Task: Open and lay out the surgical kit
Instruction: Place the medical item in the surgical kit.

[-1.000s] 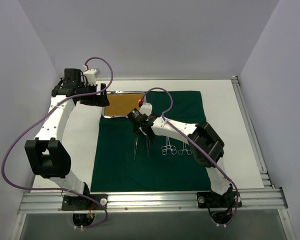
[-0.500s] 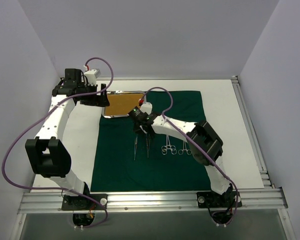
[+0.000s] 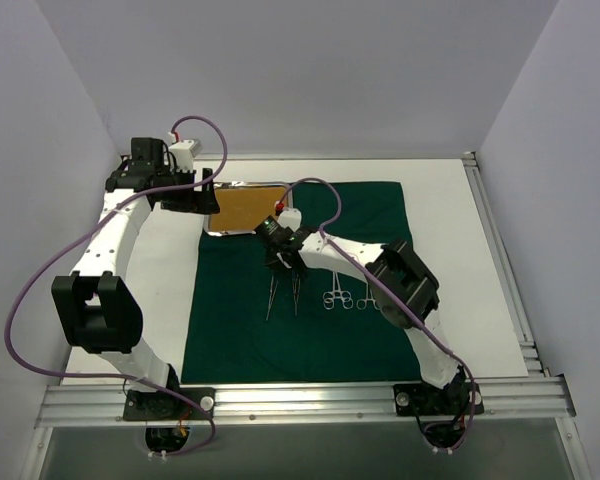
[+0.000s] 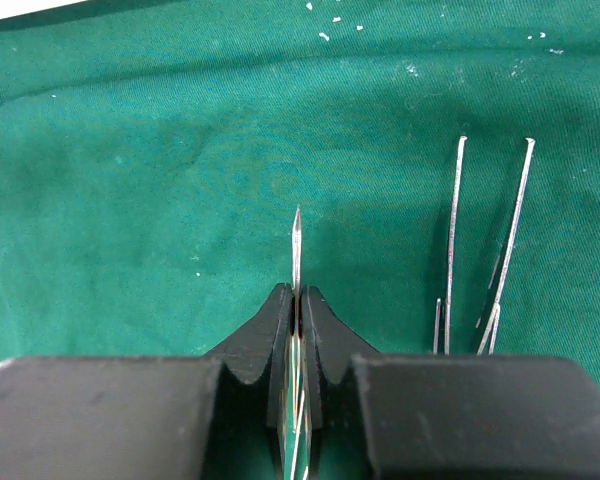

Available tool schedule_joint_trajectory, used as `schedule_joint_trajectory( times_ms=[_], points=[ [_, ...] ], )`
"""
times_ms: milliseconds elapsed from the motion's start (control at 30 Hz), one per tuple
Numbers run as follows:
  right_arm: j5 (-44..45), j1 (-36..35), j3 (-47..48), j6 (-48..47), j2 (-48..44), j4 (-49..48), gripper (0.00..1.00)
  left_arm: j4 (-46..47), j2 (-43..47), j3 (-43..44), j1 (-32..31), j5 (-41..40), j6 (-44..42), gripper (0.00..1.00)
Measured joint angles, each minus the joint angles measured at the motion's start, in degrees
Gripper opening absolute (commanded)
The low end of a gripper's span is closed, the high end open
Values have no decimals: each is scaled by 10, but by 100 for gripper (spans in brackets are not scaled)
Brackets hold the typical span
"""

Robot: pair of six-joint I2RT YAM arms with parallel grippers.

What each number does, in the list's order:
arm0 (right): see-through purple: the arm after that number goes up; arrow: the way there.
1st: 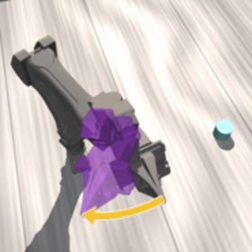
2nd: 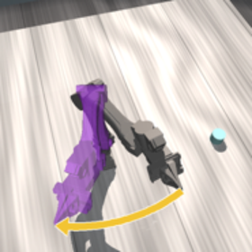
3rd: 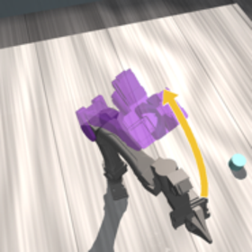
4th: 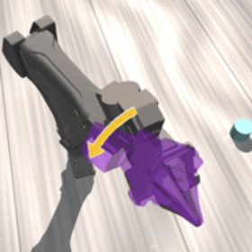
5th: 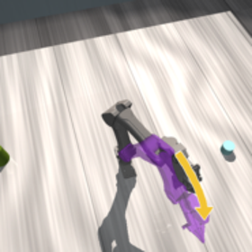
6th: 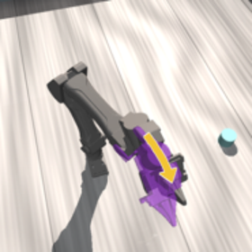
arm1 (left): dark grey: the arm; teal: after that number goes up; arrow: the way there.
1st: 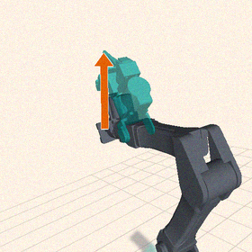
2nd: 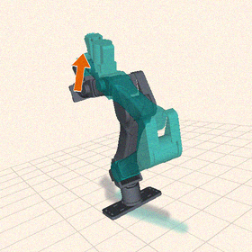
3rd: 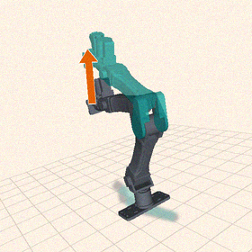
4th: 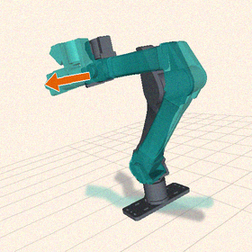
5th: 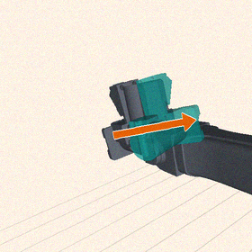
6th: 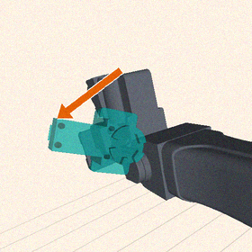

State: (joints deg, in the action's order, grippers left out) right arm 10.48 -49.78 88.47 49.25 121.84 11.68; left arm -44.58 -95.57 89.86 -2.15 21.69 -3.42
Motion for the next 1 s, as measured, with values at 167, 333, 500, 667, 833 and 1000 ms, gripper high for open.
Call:
schedule_joint_trajectory(
  times_ms=[167,333,500,667,833,1000],
  points=[
    [-1,0,0,-1,1,0,0,0,0,0,0,0,0,94],
    [-3,0,1,-2,1,-1,0,0,0,0,0,0,0,94],
    [-2,0,4,-2,-3,0,0,0,0,0,0,0,0,94],
    [8,3,-27,2,-37,-2,0,-1,0,0,0,0,0,94],
    [15,7,-31,2,-46,-2,0,-3,0,0,0,0,0,94],
    [16,7,-31,2,-46,-3,0,-3,-1,0,0,0,0,94]
  ],
)
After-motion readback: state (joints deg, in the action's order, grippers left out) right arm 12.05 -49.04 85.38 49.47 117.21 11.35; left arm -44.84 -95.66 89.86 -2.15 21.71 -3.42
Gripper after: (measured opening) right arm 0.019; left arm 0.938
